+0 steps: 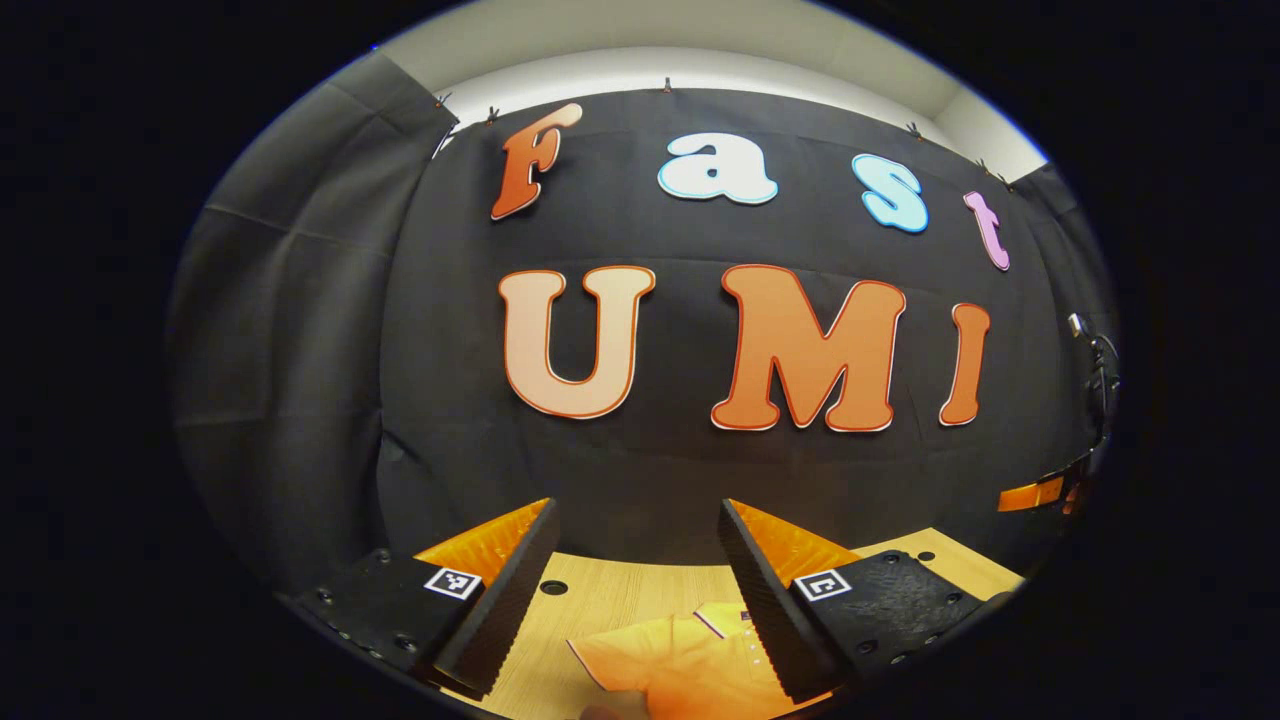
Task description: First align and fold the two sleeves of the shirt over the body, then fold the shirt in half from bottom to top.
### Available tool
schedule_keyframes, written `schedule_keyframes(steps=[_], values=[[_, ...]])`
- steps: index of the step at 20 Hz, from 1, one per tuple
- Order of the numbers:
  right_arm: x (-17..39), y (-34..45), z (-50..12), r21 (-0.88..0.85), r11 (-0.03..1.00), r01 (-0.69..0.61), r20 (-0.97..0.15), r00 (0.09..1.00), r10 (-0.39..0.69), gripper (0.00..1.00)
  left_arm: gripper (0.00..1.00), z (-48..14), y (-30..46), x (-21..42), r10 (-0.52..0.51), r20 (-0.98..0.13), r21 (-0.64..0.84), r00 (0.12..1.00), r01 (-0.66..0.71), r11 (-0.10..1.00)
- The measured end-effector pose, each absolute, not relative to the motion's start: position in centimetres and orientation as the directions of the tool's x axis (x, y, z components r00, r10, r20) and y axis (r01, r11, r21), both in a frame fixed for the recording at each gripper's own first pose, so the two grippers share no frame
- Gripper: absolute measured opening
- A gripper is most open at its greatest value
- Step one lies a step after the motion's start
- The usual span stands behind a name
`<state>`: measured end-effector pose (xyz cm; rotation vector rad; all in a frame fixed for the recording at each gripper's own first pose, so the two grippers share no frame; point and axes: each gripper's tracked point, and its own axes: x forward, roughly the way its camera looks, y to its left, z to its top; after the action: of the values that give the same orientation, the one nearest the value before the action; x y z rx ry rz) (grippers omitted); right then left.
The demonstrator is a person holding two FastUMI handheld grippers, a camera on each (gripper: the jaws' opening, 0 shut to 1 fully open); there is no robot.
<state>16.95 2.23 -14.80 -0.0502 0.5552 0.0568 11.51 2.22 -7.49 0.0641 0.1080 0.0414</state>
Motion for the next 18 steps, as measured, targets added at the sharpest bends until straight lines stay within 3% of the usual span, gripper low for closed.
schedule_keyframes(steps=[8,18], values=[[20.7,3.0,-24.6,-0.062,0.994,-0.09,-0.773,0.634,0.009,0.98,0.98,-8.7,6.1,11.7,0.09,-0.136,0.097,0.987,-0.077,0.992],[23.1,0.8,-37.1,-0.123,0.99,-0.074,-0.931,0.354,-0.089,0.99,0.98,-12.5,9.8,13.3,0.153,-0.218,0.103,0.964,-0.133,0.986]])
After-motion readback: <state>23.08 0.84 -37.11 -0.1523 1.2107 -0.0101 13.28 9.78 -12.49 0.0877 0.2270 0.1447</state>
